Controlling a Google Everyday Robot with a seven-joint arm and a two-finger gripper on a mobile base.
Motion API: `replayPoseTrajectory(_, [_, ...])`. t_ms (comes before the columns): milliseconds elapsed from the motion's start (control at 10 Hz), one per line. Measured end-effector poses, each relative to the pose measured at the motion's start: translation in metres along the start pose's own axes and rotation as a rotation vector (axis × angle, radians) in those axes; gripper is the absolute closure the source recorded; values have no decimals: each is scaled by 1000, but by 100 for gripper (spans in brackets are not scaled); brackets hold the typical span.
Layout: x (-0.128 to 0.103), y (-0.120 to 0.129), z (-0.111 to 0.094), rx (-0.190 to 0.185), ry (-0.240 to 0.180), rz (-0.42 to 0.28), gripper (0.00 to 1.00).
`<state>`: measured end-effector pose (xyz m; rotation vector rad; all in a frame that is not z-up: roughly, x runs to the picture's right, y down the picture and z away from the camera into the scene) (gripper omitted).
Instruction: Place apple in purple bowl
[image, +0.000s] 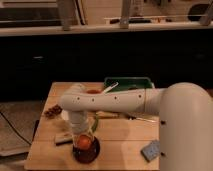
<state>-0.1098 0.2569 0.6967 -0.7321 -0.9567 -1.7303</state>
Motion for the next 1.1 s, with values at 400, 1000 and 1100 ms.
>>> replayPoseTrajectory(400, [1, 0, -2, -3, -8, -7, 20])
replayPoseTrajectory(1000, [5, 1, -7, 3, -10, -9, 20])
replayPoseTrajectory(1100, [6, 1, -8, 3, -12, -9, 20])
